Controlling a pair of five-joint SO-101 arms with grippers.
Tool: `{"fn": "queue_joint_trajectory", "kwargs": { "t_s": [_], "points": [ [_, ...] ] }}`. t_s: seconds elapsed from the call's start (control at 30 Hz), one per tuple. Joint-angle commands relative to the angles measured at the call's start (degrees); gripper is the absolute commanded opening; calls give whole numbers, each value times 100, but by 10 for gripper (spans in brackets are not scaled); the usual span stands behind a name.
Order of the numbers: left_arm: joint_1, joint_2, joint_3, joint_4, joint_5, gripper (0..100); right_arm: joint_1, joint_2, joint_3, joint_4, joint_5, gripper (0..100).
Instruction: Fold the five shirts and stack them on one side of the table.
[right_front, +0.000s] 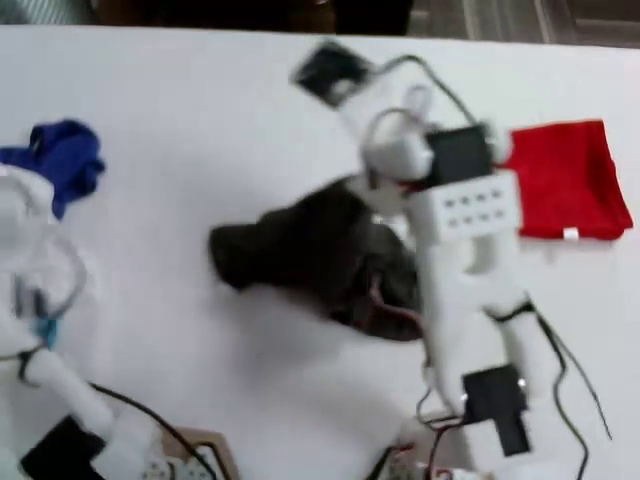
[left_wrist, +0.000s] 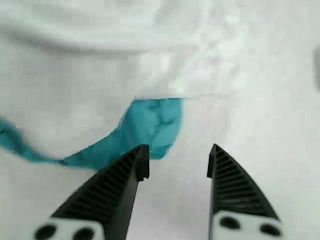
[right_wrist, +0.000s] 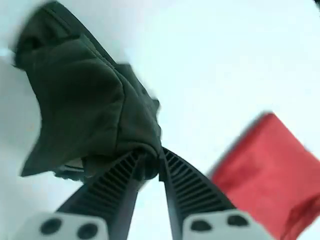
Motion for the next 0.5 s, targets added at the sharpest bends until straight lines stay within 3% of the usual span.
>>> {"fn": "queue_joint_trajectory", "kwargs": {
  "t_s": [0.0, 0.2, 0.47],
  "points": [
    [1503, -97, 110, 35, -9, 214, 848, -453, 290, 13, 396, 20],
    [3297, -97, 145, -413, 273, 215, 1780, -488, 659, -4, 563, 20],
    [4220, 686, 22, -1459, 1081, 216, 2633, -497, 695, -13, 818, 20]
  ]
}}
